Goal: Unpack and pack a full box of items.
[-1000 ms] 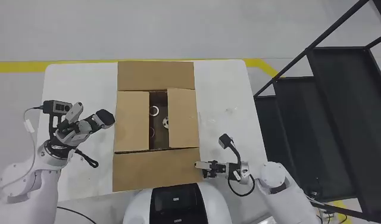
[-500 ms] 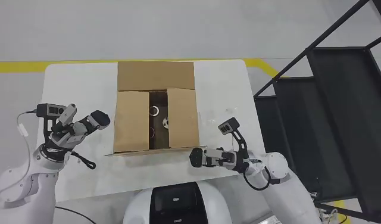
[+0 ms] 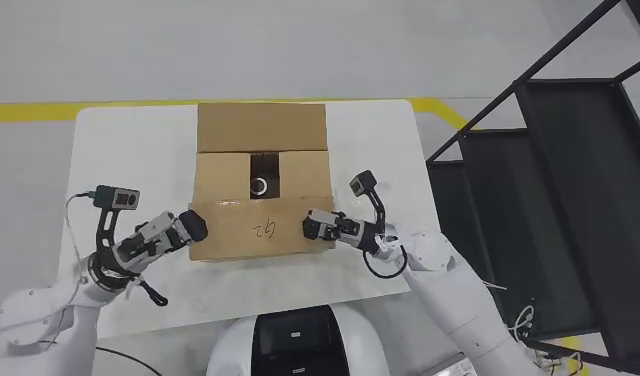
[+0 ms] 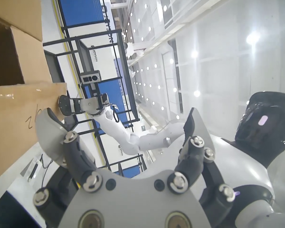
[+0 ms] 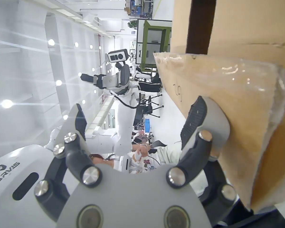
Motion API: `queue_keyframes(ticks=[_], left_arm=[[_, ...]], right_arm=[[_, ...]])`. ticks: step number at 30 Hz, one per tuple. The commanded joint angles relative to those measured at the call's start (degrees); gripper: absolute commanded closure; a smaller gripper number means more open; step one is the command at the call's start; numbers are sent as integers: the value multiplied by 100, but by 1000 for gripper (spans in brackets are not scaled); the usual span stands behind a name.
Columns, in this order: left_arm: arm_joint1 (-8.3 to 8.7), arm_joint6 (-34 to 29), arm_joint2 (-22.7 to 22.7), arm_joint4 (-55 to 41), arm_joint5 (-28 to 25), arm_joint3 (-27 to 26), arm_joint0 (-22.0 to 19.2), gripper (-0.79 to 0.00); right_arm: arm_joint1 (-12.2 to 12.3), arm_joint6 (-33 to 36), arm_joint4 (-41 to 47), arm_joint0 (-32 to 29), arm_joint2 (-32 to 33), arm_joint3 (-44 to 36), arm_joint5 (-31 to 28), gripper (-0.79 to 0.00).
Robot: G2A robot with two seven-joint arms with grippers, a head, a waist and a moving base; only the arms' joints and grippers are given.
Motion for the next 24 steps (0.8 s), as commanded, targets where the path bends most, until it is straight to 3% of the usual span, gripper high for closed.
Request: queue_keyframes(ticks=[1,5,14,20,24], left_arm=[[-26,320,168,468,-575,112,-87,-785],[-89,892,618,1143,-1238,588,-210,-785],[-90,1193,825,1553,-1226,776,-297,-785],[-56,1351,717,2053,-1196,669,-198,-785],[-38,1469,667,2279,-1167,570,-114,-785]], right_arm=[[1,-57,-45,10,-19,12,-25,-785],[8,-68,8,58,-14,28,-77,-785],[67,-246,270,270,455,179,-451,-785],[93,-622,-186,991,740,660,-493,-785],[42,-816,-596,1703,518,1267,-443,-785]])
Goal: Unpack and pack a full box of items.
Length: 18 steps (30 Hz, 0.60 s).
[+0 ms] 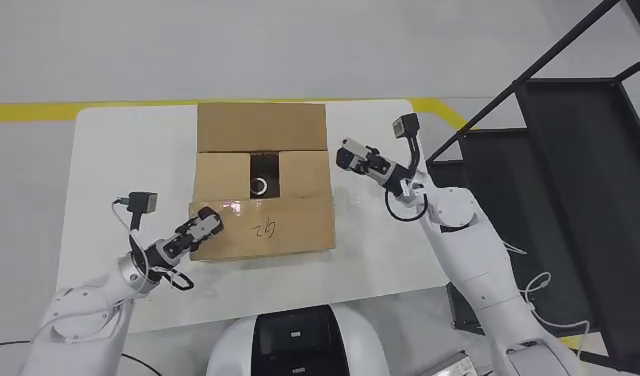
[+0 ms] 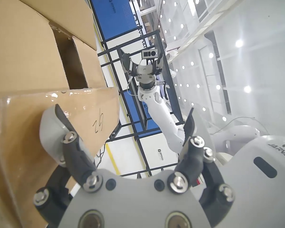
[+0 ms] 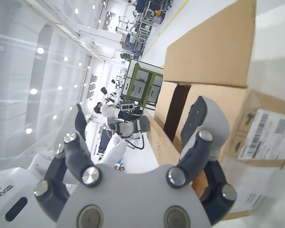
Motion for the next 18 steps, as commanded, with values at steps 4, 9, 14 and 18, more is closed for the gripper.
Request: queue_keyframes(ticks=[4,9,14,18], left_arm=[[18,160,-46,218,87,-95,78,-785],[29,307,-58,353,143,-169,119,-785],[39,426,-76,359,172,-253,158,-785],[50,466,-85,372,205,-290,163,-785]], right_arm=[[-126,-421,-396,870,-435,1019,-30,-785],[-287,-953,-612,1506,-848,2001,30,-785],[-444,-1106,-673,2016,-1185,2837,41,-785],[-591,-764,-422,2378,-1449,3297,-149,-785]])
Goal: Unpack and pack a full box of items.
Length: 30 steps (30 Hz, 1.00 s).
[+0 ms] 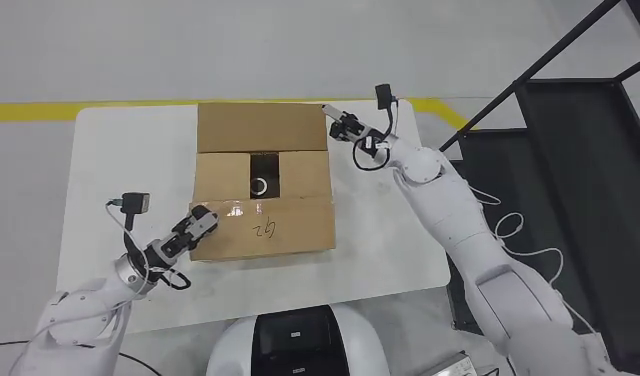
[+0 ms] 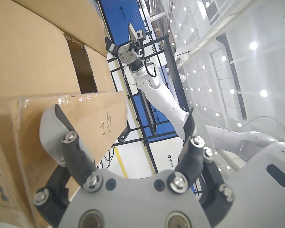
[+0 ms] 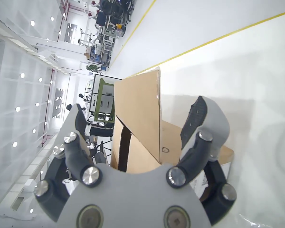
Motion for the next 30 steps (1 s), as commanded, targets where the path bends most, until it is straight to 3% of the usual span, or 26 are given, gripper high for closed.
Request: queue_keyframes(ticks=[1,9,16,22,30], left_arm=[[4,24,6,18,20,-13,-7,-785],[19,75,74,154,42,0,-107,-785],[25,124,214,279,16,27,-190,-785],[31,182,290,338,-50,-41,-199,-785],[38,382,299,306,-191,-137,-188,-785]], right_arm=[[-69,232,202,156,-104,181,-146,-785],[-213,940,1096,462,-105,660,-786,-785],[-60,1982,1499,180,213,322,-1213,-785],[196,2542,1327,-504,606,-718,-788,-785],[495,2506,409,-1724,1063,-2641,162,-785]])
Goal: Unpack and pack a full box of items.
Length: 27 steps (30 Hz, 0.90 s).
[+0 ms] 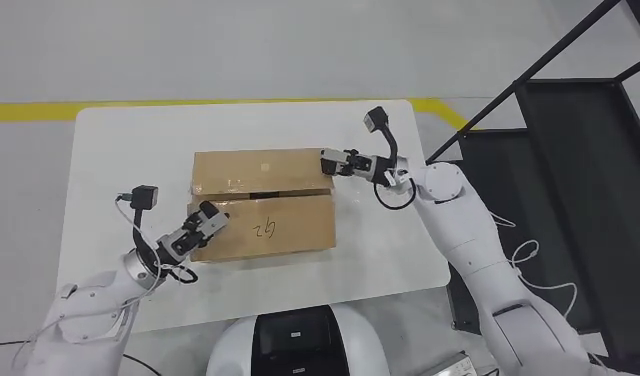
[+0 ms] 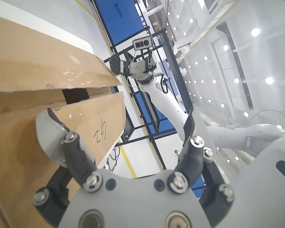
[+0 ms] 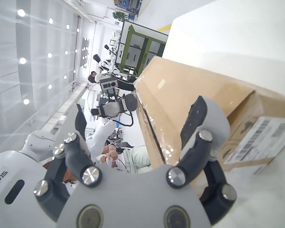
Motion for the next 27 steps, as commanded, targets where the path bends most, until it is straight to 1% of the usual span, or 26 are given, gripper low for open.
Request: queue_keyframes(ticks=[1,5,14,17,21,27], left_arm=[[-8,145,26,-24,-18,27,-39,-785],[-43,531,186,26,22,178,-220,-785],[-86,1061,421,605,158,669,-652,-785],[-87,1092,440,724,261,798,-740,-785],[-71,1020,390,822,336,831,-760,-785],[-44,912,291,885,400,800,-726,-785]], right_arm=[[47,-85,-186,-258,89,-424,185,-785],[97,-298,-393,-575,166,-813,383,-785],[150,-473,-494,-802,202,-1069,436,-785],[176,-509,-466,-887,274,-1181,418,-785],[229,-516,-399,-1080,452,-1428,417,-785],[326,-656,-247,-1570,900,-1951,561,-785]])
